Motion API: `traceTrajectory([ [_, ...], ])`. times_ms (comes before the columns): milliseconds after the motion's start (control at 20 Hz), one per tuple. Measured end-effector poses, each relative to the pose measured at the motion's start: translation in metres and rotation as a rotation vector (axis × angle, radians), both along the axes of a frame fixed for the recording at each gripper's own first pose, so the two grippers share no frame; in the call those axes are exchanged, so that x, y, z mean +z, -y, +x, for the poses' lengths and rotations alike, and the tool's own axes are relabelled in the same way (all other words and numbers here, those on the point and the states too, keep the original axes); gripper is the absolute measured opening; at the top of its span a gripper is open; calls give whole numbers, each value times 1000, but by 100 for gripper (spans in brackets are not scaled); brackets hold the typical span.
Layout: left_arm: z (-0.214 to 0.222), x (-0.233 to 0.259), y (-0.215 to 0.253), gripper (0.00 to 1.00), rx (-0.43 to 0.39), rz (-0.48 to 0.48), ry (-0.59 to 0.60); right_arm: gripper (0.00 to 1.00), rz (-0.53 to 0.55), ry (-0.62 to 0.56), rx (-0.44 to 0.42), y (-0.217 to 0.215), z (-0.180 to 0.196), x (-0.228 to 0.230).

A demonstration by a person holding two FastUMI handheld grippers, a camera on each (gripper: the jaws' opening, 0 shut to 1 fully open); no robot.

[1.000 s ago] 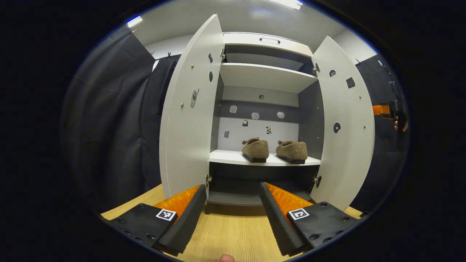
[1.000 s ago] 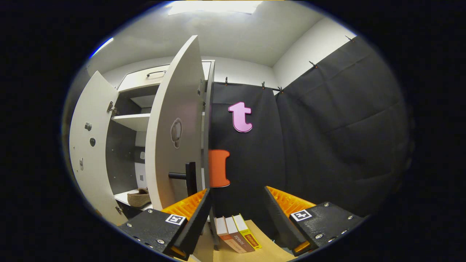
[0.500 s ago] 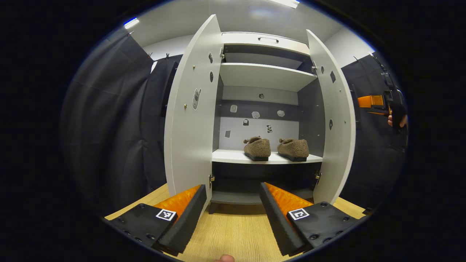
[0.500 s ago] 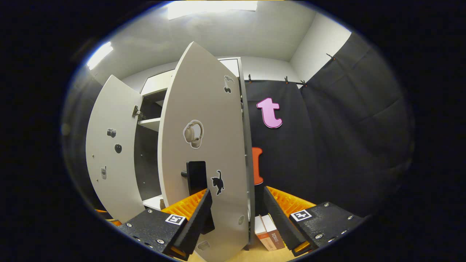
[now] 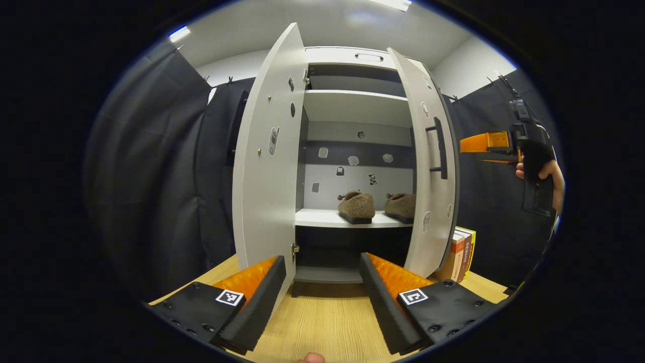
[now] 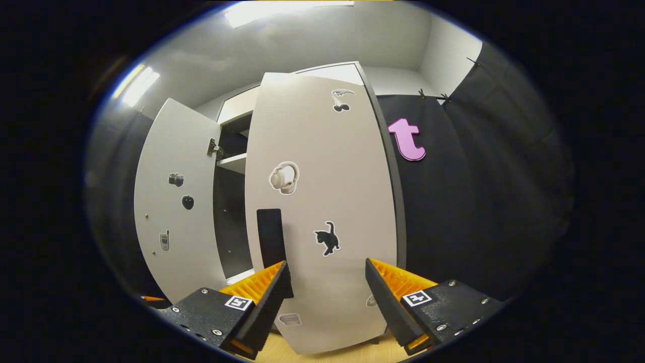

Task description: Grab one shoe with the right hand and put it into the shoe cabinet, grab the other shoe with the left hand and put it into the shoe cabinet; then close the right door with the right hand and the left door with the left hand.

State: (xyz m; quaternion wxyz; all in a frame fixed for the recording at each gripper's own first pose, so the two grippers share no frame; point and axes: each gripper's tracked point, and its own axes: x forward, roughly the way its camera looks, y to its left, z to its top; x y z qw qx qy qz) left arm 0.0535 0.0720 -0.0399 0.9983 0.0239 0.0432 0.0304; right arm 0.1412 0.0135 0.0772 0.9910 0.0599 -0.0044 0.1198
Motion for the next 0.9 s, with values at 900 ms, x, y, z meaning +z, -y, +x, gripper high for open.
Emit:
traceTrajectory([
  [900, -3, 3, -4, 96, 19, -29, 20, 92, -80, -46, -51, -37, 45, -35],
])
